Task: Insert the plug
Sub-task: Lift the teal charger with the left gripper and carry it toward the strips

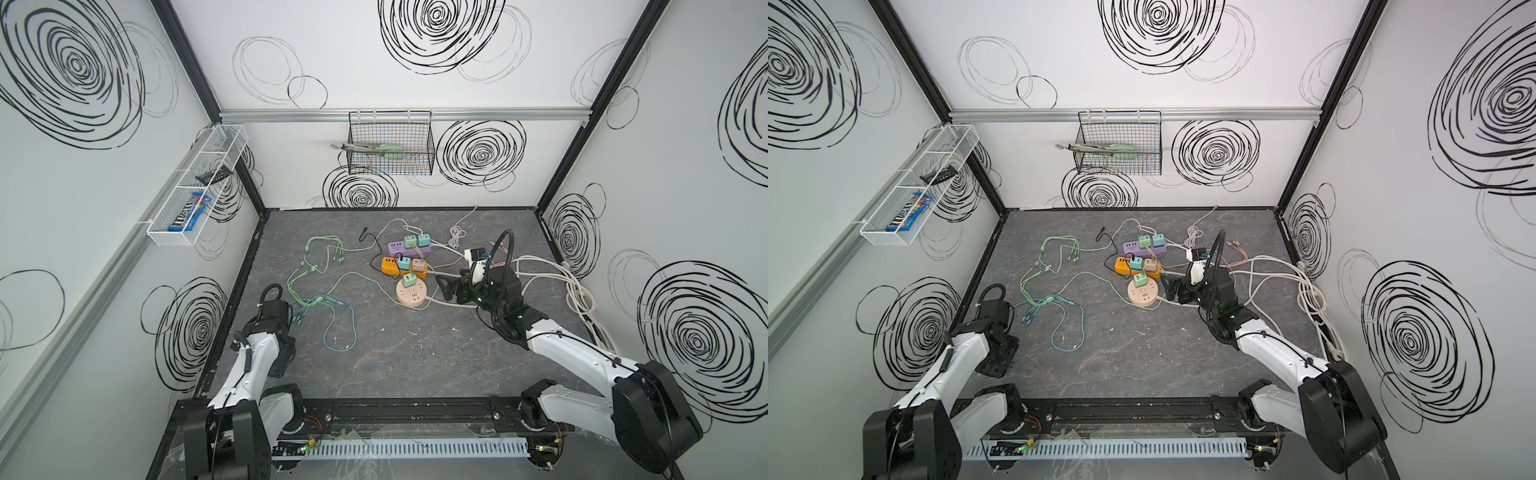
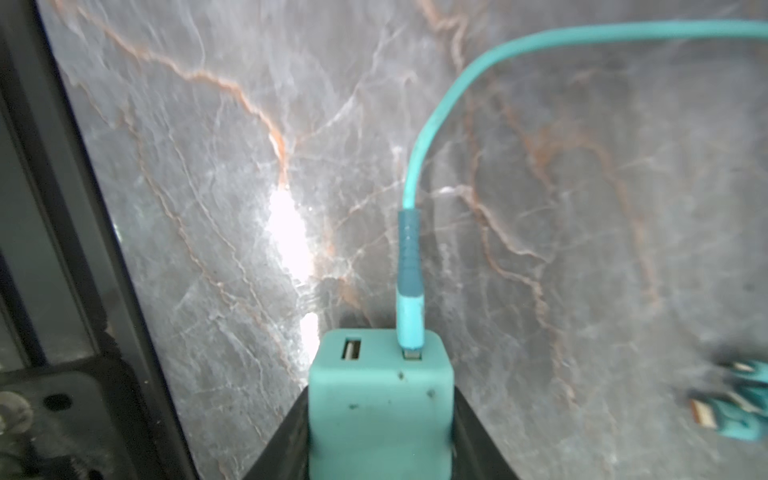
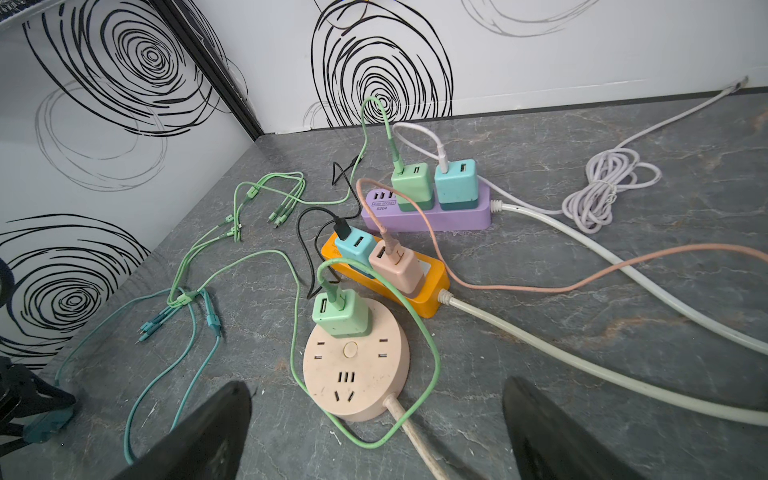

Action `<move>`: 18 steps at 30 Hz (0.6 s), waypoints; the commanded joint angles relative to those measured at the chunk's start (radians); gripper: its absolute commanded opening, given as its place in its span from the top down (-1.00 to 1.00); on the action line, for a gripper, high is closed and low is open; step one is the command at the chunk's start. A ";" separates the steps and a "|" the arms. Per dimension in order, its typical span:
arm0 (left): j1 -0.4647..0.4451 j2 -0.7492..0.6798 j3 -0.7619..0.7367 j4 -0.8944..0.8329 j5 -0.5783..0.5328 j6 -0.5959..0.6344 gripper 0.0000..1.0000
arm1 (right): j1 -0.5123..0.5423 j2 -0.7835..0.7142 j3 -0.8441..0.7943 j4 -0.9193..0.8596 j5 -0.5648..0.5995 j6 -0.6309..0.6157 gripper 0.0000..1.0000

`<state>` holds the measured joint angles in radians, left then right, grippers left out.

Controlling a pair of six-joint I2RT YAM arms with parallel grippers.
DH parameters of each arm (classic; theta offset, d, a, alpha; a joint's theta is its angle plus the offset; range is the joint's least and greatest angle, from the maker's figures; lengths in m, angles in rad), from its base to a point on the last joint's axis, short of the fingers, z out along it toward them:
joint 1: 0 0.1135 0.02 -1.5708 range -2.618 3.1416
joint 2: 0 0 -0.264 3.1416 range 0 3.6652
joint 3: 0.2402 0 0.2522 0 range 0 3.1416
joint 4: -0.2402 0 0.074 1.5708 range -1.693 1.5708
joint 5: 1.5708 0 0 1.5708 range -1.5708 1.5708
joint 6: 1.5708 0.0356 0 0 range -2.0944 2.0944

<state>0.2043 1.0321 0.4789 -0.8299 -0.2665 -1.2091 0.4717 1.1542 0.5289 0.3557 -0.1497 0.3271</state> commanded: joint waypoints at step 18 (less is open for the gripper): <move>-0.697 -0.131 0.341 0.388 -0.029 0.589 1.00 | 0.060 0.036 0.039 0.062 -0.063 -0.120 -0.96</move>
<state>-0.4297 0.9142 0.7757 -0.6582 -0.4255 -0.8368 0.5182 1.1847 0.5438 0.3679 -0.1902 0.2768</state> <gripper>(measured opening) 0.449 0.980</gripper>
